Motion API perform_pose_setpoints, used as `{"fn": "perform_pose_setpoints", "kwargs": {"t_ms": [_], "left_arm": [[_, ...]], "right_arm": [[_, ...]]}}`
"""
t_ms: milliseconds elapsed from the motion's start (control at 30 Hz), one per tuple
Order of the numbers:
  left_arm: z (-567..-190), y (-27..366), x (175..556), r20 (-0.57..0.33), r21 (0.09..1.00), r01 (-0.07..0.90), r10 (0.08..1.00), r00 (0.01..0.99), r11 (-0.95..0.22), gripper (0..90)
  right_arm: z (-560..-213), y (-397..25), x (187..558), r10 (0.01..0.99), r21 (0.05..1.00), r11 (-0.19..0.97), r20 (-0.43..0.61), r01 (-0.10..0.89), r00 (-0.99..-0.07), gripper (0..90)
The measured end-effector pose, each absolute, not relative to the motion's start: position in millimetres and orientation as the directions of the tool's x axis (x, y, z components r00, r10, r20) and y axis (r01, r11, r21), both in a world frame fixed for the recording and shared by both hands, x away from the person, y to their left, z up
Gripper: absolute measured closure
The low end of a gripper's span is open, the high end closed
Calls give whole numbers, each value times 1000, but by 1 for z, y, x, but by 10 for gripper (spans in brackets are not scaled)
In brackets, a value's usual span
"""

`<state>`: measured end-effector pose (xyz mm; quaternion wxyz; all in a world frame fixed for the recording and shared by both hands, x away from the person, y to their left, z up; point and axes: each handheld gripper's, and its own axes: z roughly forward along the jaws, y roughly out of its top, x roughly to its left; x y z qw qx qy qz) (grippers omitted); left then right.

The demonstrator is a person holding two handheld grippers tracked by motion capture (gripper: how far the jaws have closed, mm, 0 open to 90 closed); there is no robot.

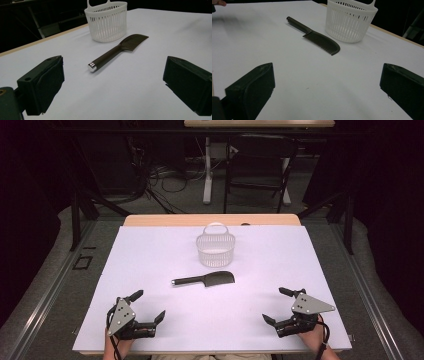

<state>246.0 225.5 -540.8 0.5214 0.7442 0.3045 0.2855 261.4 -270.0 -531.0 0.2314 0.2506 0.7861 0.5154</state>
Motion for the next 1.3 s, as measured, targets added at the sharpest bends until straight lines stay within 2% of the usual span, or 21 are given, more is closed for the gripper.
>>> {"fn": "perform_pose_setpoints", "kwargs": {"t_ms": [633,733,867,1300], "left_arm": [[-538,221,254,136,928,174,735,665,-329,47],[-536,218,256,115,929,188,733,670,-318,51],[-534,212,258,156,917,172,722,674,-359,51],[-534,202,275,164,905,186,717,677,-383,56]], "right_arm": [[-532,-267,264,624,920,355,-100,166,-775,0],[-533,-266,265,622,916,364,-106,167,-776,0],[-534,-266,265,619,915,367,-102,171,-779,0],[-534,-266,265,616,914,368,-100,172,-781,0]]}}
